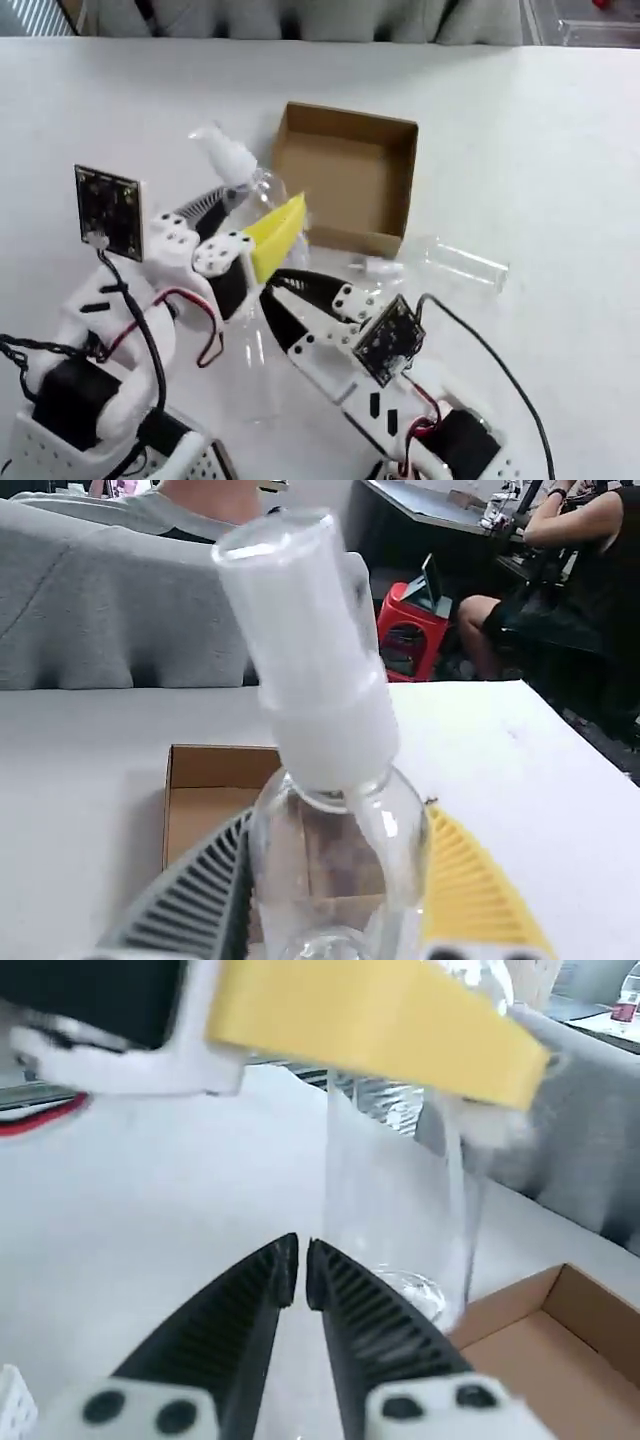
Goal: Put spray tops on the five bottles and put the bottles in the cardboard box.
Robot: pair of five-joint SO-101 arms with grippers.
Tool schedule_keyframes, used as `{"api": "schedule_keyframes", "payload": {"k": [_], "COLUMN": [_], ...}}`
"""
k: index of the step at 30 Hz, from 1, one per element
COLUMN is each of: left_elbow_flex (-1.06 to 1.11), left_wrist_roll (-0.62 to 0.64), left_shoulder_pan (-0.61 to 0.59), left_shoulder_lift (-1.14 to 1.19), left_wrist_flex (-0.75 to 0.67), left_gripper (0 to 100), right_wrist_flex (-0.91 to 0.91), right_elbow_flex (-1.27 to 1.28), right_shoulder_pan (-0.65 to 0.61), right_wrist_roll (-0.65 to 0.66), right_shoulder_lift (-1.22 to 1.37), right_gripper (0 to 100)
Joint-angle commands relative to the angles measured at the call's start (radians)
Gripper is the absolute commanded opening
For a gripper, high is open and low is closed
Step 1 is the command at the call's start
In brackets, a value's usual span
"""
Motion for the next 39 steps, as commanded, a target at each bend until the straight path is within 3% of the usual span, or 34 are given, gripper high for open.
{"api": "schedule_keyframes", "payload": {"k": [1, 5, 9, 14, 21, 24, 29, 31, 39], "left_elbow_flex": [-0.068, -0.052, 0.063, 0.157, 0.158, 0.158, 0.157, 0.127, -0.117], "left_wrist_roll": [-0.012, -0.012, -0.012, -0.094, -0.103, -0.103, -0.103, -0.104, -0.103], "left_shoulder_pan": [0.016, 0.004, -0.082, -0.173, -0.193, -0.193, -0.193, -0.197, -0.277], "left_shoulder_lift": [-0.028, -0.024, -0.016, 0.113, 0.386, 0.510, 0.720, 0.805, 1.127], "left_wrist_flex": [0.014, -0.052, -0.267, -0.542, -0.884, -1.042, -1.292, -1.346, -1.341], "left_gripper": [2, 2, 2, 2, 2, 2, 2, 2, 2], "right_wrist_flex": [0.021, 0.160, 0.213, 0.228, 0.183, 0.059, -0.107, -0.090, -0.079], "right_elbow_flex": [-0.002, -0.002, -0.002, 0.009, 0.127, 0.235, 0.446, 0.443, 0.446], "right_shoulder_pan": [0.042, 0.044, 0.147, 0.348, 0.788, 0.944, 0.995, 0.997, 0.997], "right_wrist_roll": [0.000, 0.002, 0.003, 0.028, 0.333, 0.364, 0.236, 0.201, 0.184], "right_shoulder_lift": [-0.002, -0.002, -0.001, 0.007, 0.007, 0.004, -0.001, 0.008, 0.019], "right_gripper": [1.6, 1.6, 1.5, 1.5, 1.6, 1.6, 1.6, 1.6, 1.6]}}
